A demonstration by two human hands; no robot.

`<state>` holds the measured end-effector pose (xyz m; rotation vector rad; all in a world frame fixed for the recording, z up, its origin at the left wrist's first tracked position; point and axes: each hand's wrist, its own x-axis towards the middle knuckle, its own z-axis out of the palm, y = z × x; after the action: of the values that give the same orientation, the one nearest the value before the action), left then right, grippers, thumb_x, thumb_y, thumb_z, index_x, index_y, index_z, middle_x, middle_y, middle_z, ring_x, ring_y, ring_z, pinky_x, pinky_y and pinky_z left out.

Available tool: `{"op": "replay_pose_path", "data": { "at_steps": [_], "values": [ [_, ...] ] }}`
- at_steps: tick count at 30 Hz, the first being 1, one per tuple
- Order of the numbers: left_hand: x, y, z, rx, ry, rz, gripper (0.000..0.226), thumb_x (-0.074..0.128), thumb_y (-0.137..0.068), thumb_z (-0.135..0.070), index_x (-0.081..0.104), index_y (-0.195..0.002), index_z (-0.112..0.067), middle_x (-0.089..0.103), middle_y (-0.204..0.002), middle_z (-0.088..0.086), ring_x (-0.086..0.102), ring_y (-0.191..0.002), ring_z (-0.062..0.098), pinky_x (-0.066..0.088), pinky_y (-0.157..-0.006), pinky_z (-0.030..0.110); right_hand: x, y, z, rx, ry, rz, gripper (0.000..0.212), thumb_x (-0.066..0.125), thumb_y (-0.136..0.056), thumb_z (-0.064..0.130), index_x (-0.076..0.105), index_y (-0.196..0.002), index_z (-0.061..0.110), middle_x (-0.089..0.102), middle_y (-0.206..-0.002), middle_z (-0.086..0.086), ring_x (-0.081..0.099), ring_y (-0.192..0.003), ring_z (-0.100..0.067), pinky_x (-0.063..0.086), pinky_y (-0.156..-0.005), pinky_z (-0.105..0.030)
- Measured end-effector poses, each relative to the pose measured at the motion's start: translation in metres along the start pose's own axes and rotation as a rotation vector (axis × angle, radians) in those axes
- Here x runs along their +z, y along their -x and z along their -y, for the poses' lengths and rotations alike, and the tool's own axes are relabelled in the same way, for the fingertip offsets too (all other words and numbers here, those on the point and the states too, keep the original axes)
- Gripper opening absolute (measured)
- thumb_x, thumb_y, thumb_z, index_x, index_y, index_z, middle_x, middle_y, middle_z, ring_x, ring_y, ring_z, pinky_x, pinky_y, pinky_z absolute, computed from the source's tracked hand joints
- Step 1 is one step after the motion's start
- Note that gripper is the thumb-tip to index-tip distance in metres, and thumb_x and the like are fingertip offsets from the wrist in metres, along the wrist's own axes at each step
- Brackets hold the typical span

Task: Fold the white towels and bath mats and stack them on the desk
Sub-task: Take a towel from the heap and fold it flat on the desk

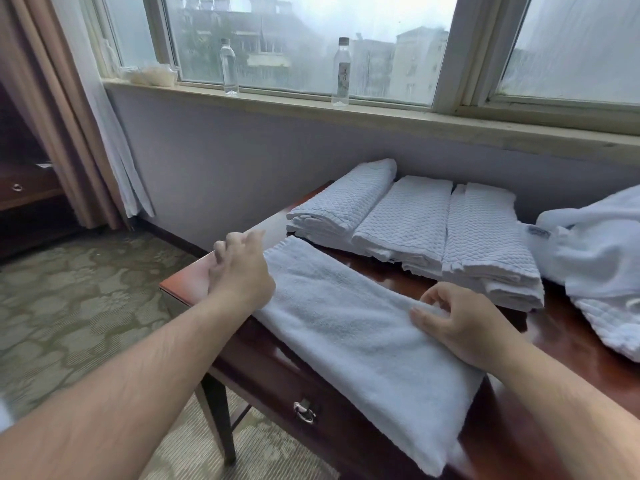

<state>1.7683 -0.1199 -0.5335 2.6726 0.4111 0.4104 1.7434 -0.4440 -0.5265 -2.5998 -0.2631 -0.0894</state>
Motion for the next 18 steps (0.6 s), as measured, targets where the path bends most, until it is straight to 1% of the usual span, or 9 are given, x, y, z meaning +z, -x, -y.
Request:
{"op": "replay_pose_path", "data": {
  "at_steps": [1,3,5,6,8,10,12,15,18],
  "values": [
    [0.001,0.001,-0.003,0.071,-0.070,-0.032,0.073,0.052,-0.081,-0.008,0.035,-0.148,-0.031,0.031,-0.146,0.005,0.025,-0.132,0.029,0.028,-0.108,0.041,0.001,0.001,0.003,-0.010,0.063,-0.019,0.015,0.068,-0.087,0.046,0.059,-0.089,0.035,0.063,-0.086,0.016,0.058,-0.083,-0.002,0.045,-0.072,-0.025],
    [0.002,0.003,-0.013,0.263,-0.037,-0.038,0.064,0.054,-0.084,-0.010,0.047,-0.142,-0.036,0.035,-0.149,-0.003,0.023,-0.136,0.022,0.023,-0.113,0.041,0.002,0.004,0.010,-0.116,0.175,-0.122,0.014,0.068,-0.088,0.040,0.060,-0.097,0.033,0.057,-0.092,0.015,0.054,-0.091,-0.009,0.047,-0.085,-0.032],
    [0.007,0.003,-0.025,0.463,0.063,0.016,0.050,0.054,-0.093,-0.016,0.054,-0.137,-0.039,0.043,-0.148,-0.008,0.030,-0.136,0.018,0.026,-0.114,0.040,0.002,0.008,0.021,-0.268,0.149,-0.189,0.014,0.066,-0.088,0.038,0.064,-0.102,0.033,0.056,-0.095,0.017,0.053,-0.092,-0.005,0.044,-0.083,-0.021],
    [0.011,0.004,-0.031,0.518,0.082,0.055,0.043,0.053,-0.097,-0.023,0.055,-0.137,-0.040,0.044,-0.149,-0.010,0.031,-0.138,0.017,0.025,-0.115,0.039,0.002,0.010,0.025,-0.312,0.130,-0.166,0.014,0.063,-0.089,0.040,0.064,-0.102,0.035,0.056,-0.097,0.020,0.053,-0.093,-0.001,0.040,-0.080,-0.014],
    [0.023,0.003,-0.036,0.522,0.032,0.175,0.041,0.045,-0.102,-0.044,0.049,-0.143,-0.044,0.034,-0.159,-0.010,0.023,-0.147,0.015,0.016,-0.120,0.039,0.007,0.013,0.029,-0.325,0.116,-0.051,0.017,0.055,-0.092,0.046,0.064,-0.105,0.040,0.058,-0.106,0.025,0.054,-0.099,0.003,0.041,-0.084,-0.015],
    [0.036,0.004,-0.033,0.478,-0.121,0.320,0.053,0.031,-0.101,-0.060,0.031,-0.152,-0.047,0.014,-0.167,-0.008,0.008,-0.153,0.015,0.005,-0.124,0.040,0.015,0.016,0.025,-0.302,0.114,0.068,0.020,0.052,-0.096,0.047,0.065,-0.109,0.041,0.055,-0.116,0.030,0.052,-0.112,0.003,0.043,-0.096,-0.026],
    [0.044,0.004,-0.027,0.475,-0.198,0.355,0.060,0.020,-0.099,-0.066,0.018,-0.156,-0.047,0.005,-0.169,-0.006,0.001,-0.155,0.015,0.002,-0.124,0.042,0.021,0.019,0.019,-0.290,0.101,0.109,0.023,0.053,-0.098,0.043,0.065,-0.118,0.040,0.050,-0.125,0.033,0.046,-0.122,0.003,0.038,-0.106,-0.033],
    [0.048,0.004,-0.025,0.491,-0.204,0.336,0.063,0.016,-0.097,-0.067,0.015,-0.156,-0.047,0.004,-0.169,-0.006,0.001,-0.155,0.015,0.001,-0.124,0.041,0.025,0.022,0.015,-0.292,0.098,0.099,0.029,0.052,-0.098,0.043,0.062,-0.125,0.039,0.049,-0.137,0.027,0.043,-0.129,0.000,0.034,-0.109,-0.035],
    [0.048,0.005,-0.026,0.504,-0.236,0.334,0.062,0.015,-0.098,-0.066,0.013,-0.157,-0.046,0.003,-0.169,-0.005,0.001,-0.155,0.016,0.002,-0.124,0.042,0.028,0.030,0.018,-0.310,0.113,0.041,0.028,0.056,-0.098,0.041,0.063,-0.125,0.037,0.051,-0.138,0.019,0.041,-0.131,-0.004,0.033,-0.110,-0.034]
  ]
}}
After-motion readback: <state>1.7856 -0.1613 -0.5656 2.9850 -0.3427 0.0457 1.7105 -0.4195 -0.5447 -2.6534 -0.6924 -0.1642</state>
